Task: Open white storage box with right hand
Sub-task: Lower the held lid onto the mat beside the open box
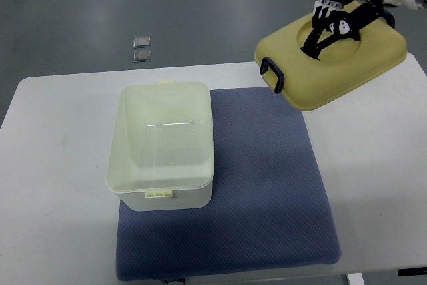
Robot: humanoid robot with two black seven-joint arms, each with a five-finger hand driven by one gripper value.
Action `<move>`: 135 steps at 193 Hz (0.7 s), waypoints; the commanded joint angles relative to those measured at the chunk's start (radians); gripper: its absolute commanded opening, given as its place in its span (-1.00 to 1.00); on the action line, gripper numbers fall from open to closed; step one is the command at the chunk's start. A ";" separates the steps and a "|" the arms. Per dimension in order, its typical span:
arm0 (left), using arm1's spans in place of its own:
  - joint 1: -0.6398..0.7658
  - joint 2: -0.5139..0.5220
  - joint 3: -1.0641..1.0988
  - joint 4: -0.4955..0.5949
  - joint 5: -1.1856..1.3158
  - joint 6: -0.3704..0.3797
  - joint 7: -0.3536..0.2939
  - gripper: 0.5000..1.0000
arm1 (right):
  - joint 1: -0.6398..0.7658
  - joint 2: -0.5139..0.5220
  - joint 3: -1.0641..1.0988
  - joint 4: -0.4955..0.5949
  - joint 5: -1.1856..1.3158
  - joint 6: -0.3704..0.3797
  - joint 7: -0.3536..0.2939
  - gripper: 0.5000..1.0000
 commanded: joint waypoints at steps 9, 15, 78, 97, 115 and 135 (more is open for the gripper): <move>-0.002 0.000 0.001 -0.002 0.000 0.000 0.001 1.00 | -0.068 0.011 -0.003 -0.030 -0.026 0.000 0.000 -1.00; 0.000 0.000 -0.001 -0.002 0.000 0.000 -0.001 1.00 | -0.082 0.013 -0.003 -0.035 -0.026 0.000 0.000 -1.00; 0.000 0.000 -0.004 0.005 -0.002 0.000 -0.001 1.00 | -0.162 0.108 -0.089 -0.038 -0.037 -0.007 0.000 -1.00; 0.000 0.000 -0.003 0.005 -0.002 0.000 -0.001 1.00 | -0.162 0.160 -0.089 -0.038 -0.037 -0.016 0.000 -1.00; 0.000 0.000 -0.003 0.005 -0.002 0.000 -0.001 1.00 | -0.162 0.208 -0.089 -0.038 -0.037 -0.043 -0.002 -1.00; 0.000 0.000 -0.001 0.004 -0.002 0.000 -0.001 1.00 | -0.162 0.252 -0.089 -0.038 -0.037 -0.089 -0.005 -1.00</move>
